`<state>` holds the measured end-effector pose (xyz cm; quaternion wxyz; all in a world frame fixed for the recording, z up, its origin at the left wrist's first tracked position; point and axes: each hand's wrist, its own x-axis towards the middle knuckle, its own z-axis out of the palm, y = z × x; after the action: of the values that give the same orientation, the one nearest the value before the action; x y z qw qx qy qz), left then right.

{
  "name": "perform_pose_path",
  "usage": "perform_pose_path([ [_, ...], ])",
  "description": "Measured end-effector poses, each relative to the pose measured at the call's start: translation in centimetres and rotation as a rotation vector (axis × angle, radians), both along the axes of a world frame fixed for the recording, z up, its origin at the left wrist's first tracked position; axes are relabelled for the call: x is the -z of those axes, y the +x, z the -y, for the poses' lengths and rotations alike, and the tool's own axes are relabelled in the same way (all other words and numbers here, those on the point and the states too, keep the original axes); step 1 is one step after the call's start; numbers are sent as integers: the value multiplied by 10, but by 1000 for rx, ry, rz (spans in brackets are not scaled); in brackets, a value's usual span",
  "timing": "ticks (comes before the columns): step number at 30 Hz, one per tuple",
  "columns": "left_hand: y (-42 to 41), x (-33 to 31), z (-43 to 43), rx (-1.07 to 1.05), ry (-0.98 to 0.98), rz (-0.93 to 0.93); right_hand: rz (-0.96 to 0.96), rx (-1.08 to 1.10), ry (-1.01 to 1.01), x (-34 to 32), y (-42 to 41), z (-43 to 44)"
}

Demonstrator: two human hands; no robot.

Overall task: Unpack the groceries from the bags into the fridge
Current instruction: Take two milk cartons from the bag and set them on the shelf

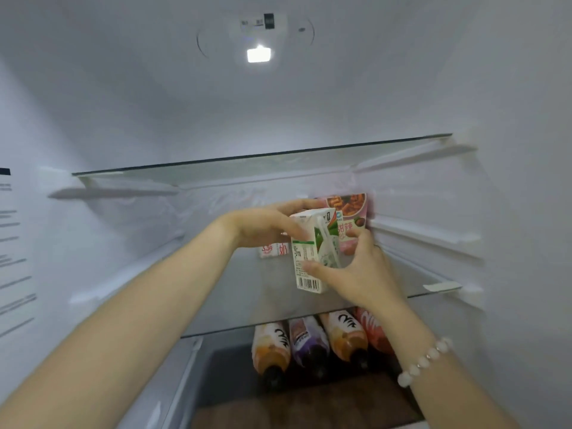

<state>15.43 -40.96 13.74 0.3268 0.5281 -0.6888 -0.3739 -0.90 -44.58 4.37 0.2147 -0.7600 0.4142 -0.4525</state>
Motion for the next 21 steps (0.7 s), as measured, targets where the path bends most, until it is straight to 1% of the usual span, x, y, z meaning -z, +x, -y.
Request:
perform_pose_path([
  [2,-3,5,-5,-33,-16,117,42,-47,28,-1,-2,2],
  [5,-2,7,-12,-186,-138,252,98,-114,92,-3,-5,5],
  [7,1,8,-16,-329,-207,323,81,-110,95,-1,-4,5],
  [8,2,7,-17,-413,-245,381,37,-80,70,0,-3,5],
  [9,3,8,-16,-506,-291,468,-21,-36,32,2,-3,3],
  [11,3,11,-14,-712,-391,717,-110,45,-46,5,-4,-1],
  [13,5,17,-7,-863,-455,905,-142,74,-79,5,-5,-4],
  [15,7,18,1,-896,-463,997,-154,81,-87,4,-5,-5],
  [19,20,12,8,-767,-378,1113,-162,92,-109,3,-7,-7],
  [21,26,15,10,-744,-395,1127,-160,95,-121,3,-7,-8],
])
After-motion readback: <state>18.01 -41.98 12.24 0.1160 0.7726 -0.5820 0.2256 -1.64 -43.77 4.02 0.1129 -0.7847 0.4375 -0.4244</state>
